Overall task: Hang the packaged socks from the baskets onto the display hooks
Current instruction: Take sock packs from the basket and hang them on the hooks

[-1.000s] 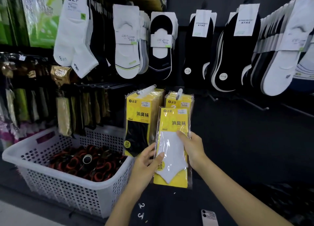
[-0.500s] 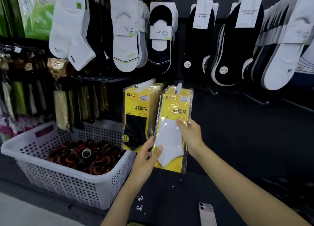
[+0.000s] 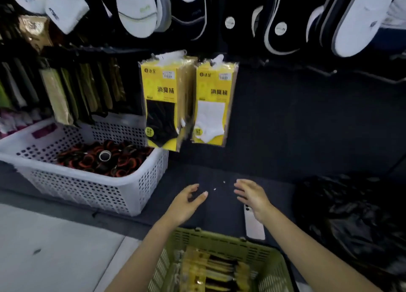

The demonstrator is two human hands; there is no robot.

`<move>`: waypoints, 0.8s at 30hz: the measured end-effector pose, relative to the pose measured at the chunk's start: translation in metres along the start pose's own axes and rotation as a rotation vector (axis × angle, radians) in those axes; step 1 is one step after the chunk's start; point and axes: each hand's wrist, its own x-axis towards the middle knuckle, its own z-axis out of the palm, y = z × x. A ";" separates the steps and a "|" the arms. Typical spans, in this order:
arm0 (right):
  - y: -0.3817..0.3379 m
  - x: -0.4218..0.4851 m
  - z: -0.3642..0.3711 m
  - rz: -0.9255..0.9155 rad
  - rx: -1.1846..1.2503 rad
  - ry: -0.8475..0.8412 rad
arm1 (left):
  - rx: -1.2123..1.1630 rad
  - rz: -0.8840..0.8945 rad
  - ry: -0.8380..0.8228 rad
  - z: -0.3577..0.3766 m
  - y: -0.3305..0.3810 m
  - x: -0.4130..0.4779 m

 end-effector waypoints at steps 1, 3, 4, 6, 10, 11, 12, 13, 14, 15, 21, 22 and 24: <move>0.024 -0.005 -0.007 0.051 -0.020 -0.012 | 0.018 -0.027 -0.028 0.008 -0.012 -0.003; 0.076 -0.018 -0.019 0.138 -0.065 -0.011 | 0.014 -0.093 -0.047 0.028 -0.036 -0.010; 0.103 -0.026 -0.025 0.165 -0.094 0.000 | -0.008 -0.133 -0.035 0.039 -0.049 -0.016; 0.156 -0.042 -0.040 0.230 -0.209 0.007 | -0.052 -0.215 0.023 0.064 -0.078 -0.029; 0.231 -0.059 -0.063 0.402 -0.476 -0.057 | -0.061 -0.419 0.021 0.111 -0.154 -0.065; 0.242 -0.061 -0.066 0.434 -0.523 -0.049 | -0.039 -0.473 0.007 0.117 -0.170 -0.077; 0.253 -0.061 -0.069 0.452 -0.537 -0.027 | 0.010 -0.505 0.016 0.122 -0.184 -0.088; 0.260 -0.063 -0.072 0.470 -0.526 0.008 | 0.082 -0.522 0.041 0.124 -0.197 -0.097; 0.267 -0.065 -0.074 0.486 -0.530 0.046 | 0.154 -0.539 0.053 0.125 -0.210 -0.104; 0.270 -0.067 -0.075 0.526 -0.524 0.068 | 0.227 -0.570 0.038 0.127 -0.218 -0.108; 0.299 -0.083 -0.070 0.708 -0.597 0.019 | -0.018 -0.851 -0.089 0.128 -0.211 -0.116; 0.303 -0.084 -0.071 0.681 -0.633 0.008 | -0.037 -0.865 -0.133 0.129 -0.207 -0.117; 0.305 -0.086 -0.071 0.654 -0.660 -0.016 | 0.013 -0.856 -0.168 0.130 -0.203 -0.117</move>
